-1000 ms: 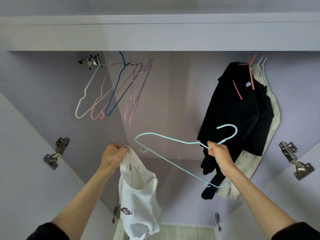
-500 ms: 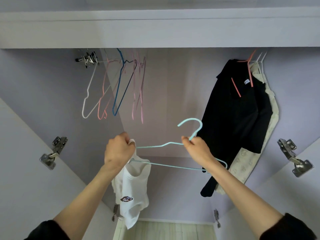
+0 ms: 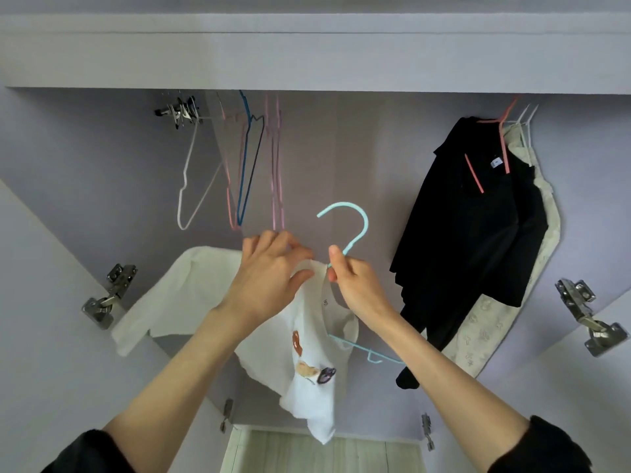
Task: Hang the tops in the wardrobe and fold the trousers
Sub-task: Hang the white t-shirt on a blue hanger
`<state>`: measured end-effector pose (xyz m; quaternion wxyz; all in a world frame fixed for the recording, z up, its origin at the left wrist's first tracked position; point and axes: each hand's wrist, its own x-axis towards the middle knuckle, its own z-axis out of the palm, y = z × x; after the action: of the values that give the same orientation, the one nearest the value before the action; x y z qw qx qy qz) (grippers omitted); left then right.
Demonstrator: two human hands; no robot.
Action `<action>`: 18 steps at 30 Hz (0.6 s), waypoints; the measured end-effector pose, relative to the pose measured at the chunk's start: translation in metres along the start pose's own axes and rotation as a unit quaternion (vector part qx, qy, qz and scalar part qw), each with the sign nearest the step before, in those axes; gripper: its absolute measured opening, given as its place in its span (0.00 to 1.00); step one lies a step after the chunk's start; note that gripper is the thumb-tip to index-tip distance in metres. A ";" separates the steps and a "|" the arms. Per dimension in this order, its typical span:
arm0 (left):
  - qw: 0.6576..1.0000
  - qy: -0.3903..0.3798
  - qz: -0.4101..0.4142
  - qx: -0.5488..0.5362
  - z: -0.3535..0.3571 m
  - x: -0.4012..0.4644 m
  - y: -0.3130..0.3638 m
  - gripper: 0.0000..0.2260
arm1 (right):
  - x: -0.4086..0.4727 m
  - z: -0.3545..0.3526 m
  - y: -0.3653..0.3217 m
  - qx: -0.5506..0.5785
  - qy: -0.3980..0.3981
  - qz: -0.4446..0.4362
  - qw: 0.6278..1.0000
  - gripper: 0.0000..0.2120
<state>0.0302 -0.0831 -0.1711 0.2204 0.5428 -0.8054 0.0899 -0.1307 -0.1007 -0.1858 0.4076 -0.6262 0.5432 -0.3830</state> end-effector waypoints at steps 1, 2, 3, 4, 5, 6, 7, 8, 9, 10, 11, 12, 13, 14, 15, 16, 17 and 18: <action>1.000 -0.011 0.019 -0.015 0.001 0.002 -0.001 0.08 | -0.001 0.000 0.001 0.012 -0.002 -0.007 1.000 0.24; 0.999 -0.026 0.017 -0.038 0.000 0.004 -0.001 0.07 | -0.001 -0.001 0.001 0.024 -0.016 -0.008 1.000 0.24; 0.997 -0.043 0.006 -0.062 -0.002 0.004 -0.001 0.07 | -0.001 -0.004 0.001 0.043 -0.046 -0.006 0.998 0.23; 0.995 -0.049 0.000 -0.081 -0.003 0.003 -0.004 0.08 | 0.000 -0.010 0.003 0.071 -0.088 -0.005 0.994 0.21; 0.995 -0.045 0.000 -0.094 -0.004 0.002 -0.008 0.09 | 0.002 -0.018 0.006 0.110 -0.134 0.000 0.985 0.19; 0.994 -0.039 0.006 -0.105 -0.007 0.001 -0.011 0.10 | 0.004 -0.026 0.010 0.146 -0.173 0.020 0.974 0.19; 0.993 -0.032 0.009 -0.117 -0.010 0.000 -0.014 0.10 | 0.006 -0.034 0.015 0.162 -0.200 0.051 0.965 0.19; 0.992 -0.025 0.012 -0.125 -0.013 -0.002 -0.016 0.10 | 0.008 -0.039 0.024 0.133 -0.213 0.080 0.965 0.18; 0.991 -0.018 0.019 -0.129 -0.016 -0.002 -0.016 0.10 | 0.011 -0.042 0.033 0.056 -0.225 0.096 0.968 0.16; 0.991 -0.012 0.030 -0.127 -0.018 -0.002 -0.015 0.10 | 0.013 -0.040 0.041 -0.043 -0.248 0.101 0.962 0.17; 0.992 -0.008 0.037 -0.123 -0.021 -0.002 -0.013 0.10 | 0.016 -0.036 0.050 -0.126 -0.279 0.100 0.947 0.20; 0.991 -0.006 0.045 -0.126 -0.022 -0.003 -0.011 0.11 | 0.018 -0.029 0.059 -0.189 -0.305 0.100 0.928 0.24; 0.990 -0.003 0.052 -0.131 -0.024 -0.004 -0.010 0.10 | 0.019 -0.022 0.066 -0.241 -0.319 0.104 0.911 0.25; 0.989 -0.002 0.056 -0.137 -0.026 -0.005 -0.009 0.09 | 0.021 -0.017 0.072 -0.284 -0.317 0.106 0.899 0.23; 0.989 -0.001 0.051 -0.140 -0.029 -0.007 -0.010 0.07 | 0.022 -0.014 0.078 -0.325 -0.303 0.108 0.889 0.19; 0.988 0.003 0.042 -0.146 -0.032 -0.008 -0.013 0.05 | 0.023 -0.015 0.086 -0.361 -0.283 0.113 0.882 0.16; 0.988 0.007 0.025 -0.150 -0.036 -0.011 -0.017 0.05 | 0.023 -0.018 0.092 -0.388 -0.264 0.118 0.875 0.13; 0.988 0.017 0.010 -0.153 -0.039 -0.014 -0.022 0.07 | 0.024 -0.022 0.098 -0.406 -0.241 0.123 0.873 0.11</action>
<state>0.0650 -0.0651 -0.1445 0.3137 0.4932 -0.8110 -0.0232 -0.1847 -0.1341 -0.2676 0.2798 -0.7377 0.6082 0.0869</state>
